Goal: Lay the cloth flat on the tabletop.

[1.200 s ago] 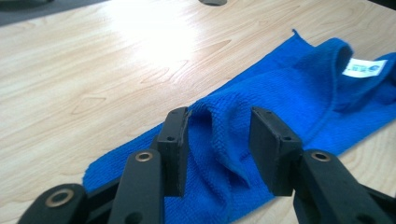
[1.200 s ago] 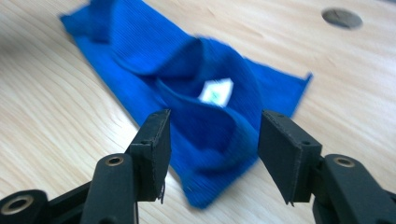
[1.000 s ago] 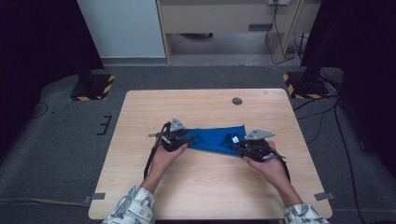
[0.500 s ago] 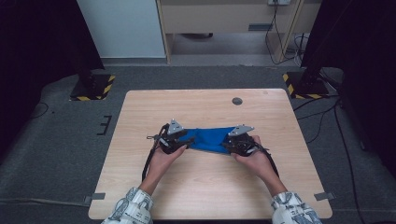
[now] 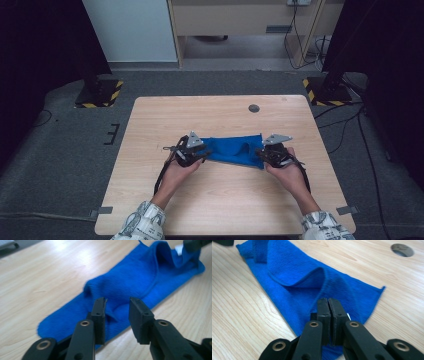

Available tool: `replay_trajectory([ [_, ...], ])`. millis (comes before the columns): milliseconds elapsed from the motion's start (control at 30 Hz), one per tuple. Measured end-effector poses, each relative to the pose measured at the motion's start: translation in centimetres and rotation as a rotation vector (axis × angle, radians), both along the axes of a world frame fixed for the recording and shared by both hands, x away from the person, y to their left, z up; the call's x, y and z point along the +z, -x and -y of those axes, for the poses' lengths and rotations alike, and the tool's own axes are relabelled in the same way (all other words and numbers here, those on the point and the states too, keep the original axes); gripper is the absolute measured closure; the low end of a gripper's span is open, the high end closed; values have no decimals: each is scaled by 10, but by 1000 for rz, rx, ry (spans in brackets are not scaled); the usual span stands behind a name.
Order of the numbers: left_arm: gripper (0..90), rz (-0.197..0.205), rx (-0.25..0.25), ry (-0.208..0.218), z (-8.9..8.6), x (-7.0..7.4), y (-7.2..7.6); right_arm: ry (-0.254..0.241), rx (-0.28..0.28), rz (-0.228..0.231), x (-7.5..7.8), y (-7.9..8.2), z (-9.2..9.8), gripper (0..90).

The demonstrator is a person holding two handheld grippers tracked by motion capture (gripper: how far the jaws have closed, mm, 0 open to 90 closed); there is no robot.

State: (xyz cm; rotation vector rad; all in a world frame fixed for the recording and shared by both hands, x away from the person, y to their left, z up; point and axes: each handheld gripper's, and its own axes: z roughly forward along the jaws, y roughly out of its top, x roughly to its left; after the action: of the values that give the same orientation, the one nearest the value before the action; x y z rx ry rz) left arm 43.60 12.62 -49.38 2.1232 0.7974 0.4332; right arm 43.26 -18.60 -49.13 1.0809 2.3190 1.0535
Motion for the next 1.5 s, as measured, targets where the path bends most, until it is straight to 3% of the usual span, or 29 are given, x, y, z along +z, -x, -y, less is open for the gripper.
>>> replay_trajectory([
  [67,678,-8,-7,-16,5,-4,-1,-13,-6,2,1,1,4,879],
  [300,676,-23,37,-27,13,-24,-14,-29,1,-1,-3,3,6,879],
  [467,605,-27,84,-22,11,-32,-22,-43,7,-6,-5,4,5,876],
  [633,575,-27,89,-24,13,-36,-26,-50,8,-7,-5,4,6,870],
  [733,607,-28,112,-28,14,-38,-29,-51,10,-6,-5,4,6,871],
  [900,772,-40,147,-11,9,-39,-33,-54,9,-4,-4,4,8,873],
  [1000,836,-51,156,2,6,-38,-34,-57,5,-4,-4,4,9,874],
  [1067,860,-52,153,33,4,-36,-34,-60,3,4,-3,4,10,875],
  [1200,868,-19,159,75,-1,-23,-30,-68,-2,8,0,4,12,878],
  [1367,873,-13,134,62,-9,-8,-19,-82,-12,17,4,5,15,883],
  [1500,874,-10,123,86,-16,-1,-10,-88,-9,24,7,10,19,884],
])
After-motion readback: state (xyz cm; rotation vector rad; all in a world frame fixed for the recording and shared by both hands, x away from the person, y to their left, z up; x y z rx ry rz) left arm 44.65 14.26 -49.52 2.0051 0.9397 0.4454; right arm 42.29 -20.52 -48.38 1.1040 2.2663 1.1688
